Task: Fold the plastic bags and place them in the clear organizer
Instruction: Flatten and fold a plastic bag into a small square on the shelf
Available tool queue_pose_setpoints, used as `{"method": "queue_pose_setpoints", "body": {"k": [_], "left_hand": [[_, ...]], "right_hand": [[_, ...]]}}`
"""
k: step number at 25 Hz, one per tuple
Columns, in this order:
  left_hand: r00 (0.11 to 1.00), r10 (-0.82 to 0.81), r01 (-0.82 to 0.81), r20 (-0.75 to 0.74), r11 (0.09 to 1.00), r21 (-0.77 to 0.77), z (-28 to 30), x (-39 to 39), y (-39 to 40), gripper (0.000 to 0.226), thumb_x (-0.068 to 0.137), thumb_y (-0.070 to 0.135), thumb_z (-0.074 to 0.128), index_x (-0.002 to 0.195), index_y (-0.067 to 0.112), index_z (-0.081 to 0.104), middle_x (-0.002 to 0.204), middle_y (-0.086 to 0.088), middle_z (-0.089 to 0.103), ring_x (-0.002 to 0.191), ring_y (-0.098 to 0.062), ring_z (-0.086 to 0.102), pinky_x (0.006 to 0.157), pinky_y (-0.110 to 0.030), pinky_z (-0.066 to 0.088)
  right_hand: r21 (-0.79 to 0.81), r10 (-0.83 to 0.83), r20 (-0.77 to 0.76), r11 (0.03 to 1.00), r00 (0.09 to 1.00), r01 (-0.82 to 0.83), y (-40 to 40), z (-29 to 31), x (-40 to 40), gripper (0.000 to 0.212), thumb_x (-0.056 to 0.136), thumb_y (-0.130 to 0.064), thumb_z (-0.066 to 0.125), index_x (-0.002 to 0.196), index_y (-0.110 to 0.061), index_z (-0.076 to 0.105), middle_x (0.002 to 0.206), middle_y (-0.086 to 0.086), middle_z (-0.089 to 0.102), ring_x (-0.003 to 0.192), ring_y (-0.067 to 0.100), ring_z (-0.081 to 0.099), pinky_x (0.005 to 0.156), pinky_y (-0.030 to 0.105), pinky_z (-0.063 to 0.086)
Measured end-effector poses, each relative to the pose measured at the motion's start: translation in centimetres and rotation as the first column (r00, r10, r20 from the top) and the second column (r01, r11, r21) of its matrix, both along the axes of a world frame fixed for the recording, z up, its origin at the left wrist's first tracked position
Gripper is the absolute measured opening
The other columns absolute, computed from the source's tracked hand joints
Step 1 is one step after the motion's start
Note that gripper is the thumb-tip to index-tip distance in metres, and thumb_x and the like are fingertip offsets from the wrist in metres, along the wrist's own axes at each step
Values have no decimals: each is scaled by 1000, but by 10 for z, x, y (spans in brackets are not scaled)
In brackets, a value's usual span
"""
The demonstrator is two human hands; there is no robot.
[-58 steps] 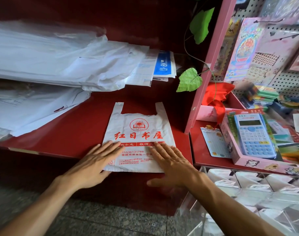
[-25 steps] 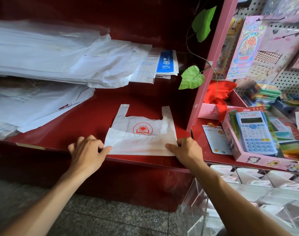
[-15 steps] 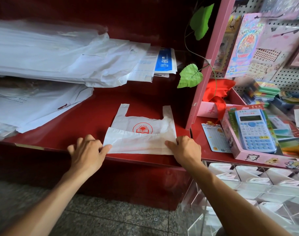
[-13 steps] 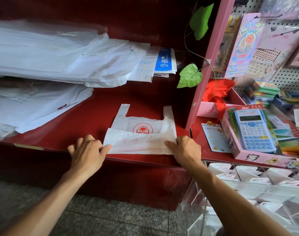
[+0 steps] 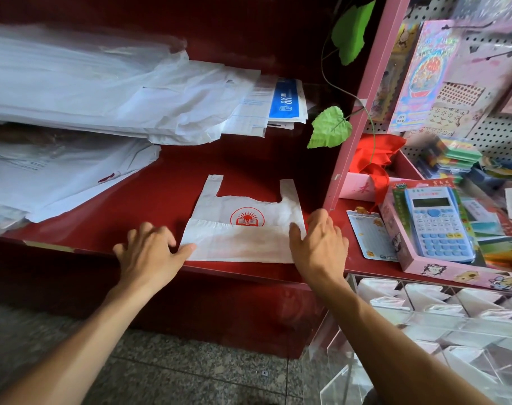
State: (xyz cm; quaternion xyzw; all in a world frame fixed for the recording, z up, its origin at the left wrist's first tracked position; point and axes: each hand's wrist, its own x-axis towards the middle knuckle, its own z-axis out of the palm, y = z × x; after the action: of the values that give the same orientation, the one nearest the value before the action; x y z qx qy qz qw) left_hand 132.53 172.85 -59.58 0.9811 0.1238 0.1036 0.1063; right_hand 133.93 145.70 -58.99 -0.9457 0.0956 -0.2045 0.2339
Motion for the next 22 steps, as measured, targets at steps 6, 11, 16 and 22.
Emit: {"method": "queue_pose_setpoints", "body": {"k": [6, 11, 16, 22], "left_hand": [[822, -467, 508, 326, 860, -51, -4, 7, -59, 48, 88, 31, 34, 117, 8, 64, 125, -8, 60, 113, -32, 57, 96, -40, 45], [786, -618, 613, 29, 773, -160, -31, 15, -70, 75, 87, 39, 13, 154, 9, 24, 161, -9, 25, 150, -21, 21, 119, -26, 10], [883, -412, 423, -225, 906, -2, -31, 20, -40, 82, 85, 62, 2, 158, 25, 2, 165, 9, -7, 151, -10, -8, 121, -38, -2], [877, -366, 392, -311, 920, 23, -20, 12, -23, 87, 91, 75, 13, 158, 23, -5, 164, 5, -14, 150, -9, -12, 122, -38, -5]], "right_hand": [[-233, 481, 29, 856, 876, -462, 65, -14, 2, 35, 86, -21, 34, 98, -8, 64, 96, 11, 63, 87, 35, 56, 74, 44, 44], [-109, 500, -330, 822, 800, -559, 61, -31, -2, 58, 103, -29, 29, 157, -13, 17, 164, 5, 17, 151, 24, 9, 122, 39, 5], [-167, 312, -495, 882, 811, -441, 31, -24, -4, 75, 102, -58, 15, 157, -12, -6, 165, 5, -12, 151, 21, -15, 121, 38, -11], [-193, 263, -533, 888, 804, -418, -1, -19, -10, 84, 97, -68, 16, 157, -13, -7, 165, 3, -13, 151, 17, -15, 121, 38, -10]]}}
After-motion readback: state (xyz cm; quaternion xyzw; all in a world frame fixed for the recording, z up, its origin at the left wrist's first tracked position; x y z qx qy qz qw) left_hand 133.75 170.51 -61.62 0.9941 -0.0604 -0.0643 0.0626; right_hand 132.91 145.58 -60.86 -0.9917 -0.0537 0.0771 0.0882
